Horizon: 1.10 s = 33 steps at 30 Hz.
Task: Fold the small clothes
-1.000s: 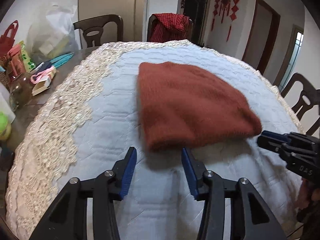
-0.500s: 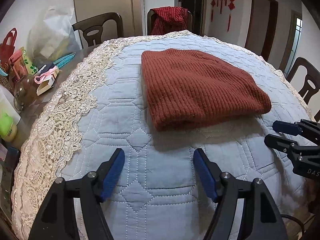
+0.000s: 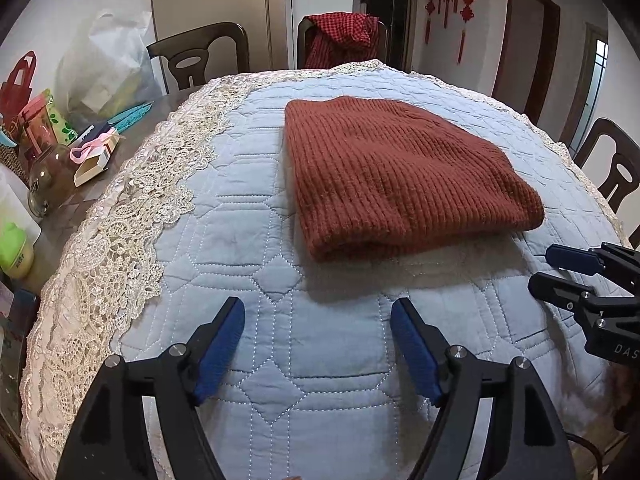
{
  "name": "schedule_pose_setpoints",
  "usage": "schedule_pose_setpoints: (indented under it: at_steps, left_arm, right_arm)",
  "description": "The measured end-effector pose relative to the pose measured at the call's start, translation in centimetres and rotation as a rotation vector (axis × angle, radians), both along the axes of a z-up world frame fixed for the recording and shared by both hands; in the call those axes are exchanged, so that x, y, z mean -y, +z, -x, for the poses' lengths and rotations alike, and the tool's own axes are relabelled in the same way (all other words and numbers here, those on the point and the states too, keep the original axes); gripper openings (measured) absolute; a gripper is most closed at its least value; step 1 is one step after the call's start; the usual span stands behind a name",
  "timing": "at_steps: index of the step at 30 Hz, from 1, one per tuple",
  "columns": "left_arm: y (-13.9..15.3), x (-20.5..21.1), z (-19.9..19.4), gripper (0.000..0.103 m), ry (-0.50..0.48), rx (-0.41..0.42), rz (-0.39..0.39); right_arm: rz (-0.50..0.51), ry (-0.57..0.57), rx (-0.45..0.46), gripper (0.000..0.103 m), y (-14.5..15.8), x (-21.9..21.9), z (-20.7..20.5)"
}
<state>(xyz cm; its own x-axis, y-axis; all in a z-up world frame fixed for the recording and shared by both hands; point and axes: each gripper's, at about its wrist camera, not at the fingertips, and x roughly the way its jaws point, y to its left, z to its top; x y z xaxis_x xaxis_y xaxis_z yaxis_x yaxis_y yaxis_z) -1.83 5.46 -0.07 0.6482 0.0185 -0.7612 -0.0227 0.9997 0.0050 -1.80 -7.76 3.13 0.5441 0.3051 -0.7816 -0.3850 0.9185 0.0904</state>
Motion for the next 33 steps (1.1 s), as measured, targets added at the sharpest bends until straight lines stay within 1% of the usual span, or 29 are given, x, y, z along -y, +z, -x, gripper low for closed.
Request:
schedule_pose_setpoints:
  at_steps: [15,33]
  left_arm:
    - [-0.05,0.21,0.0,0.081,0.014,-0.007,-0.009]
    - [-0.05,0.18,0.02,0.081,0.016,-0.009,-0.008]
  right_arm:
    - [-0.002,0.0,-0.001,0.051,0.05,-0.15,0.09]
    - [-0.002,0.0,-0.001,0.051,0.07,-0.17,0.1]
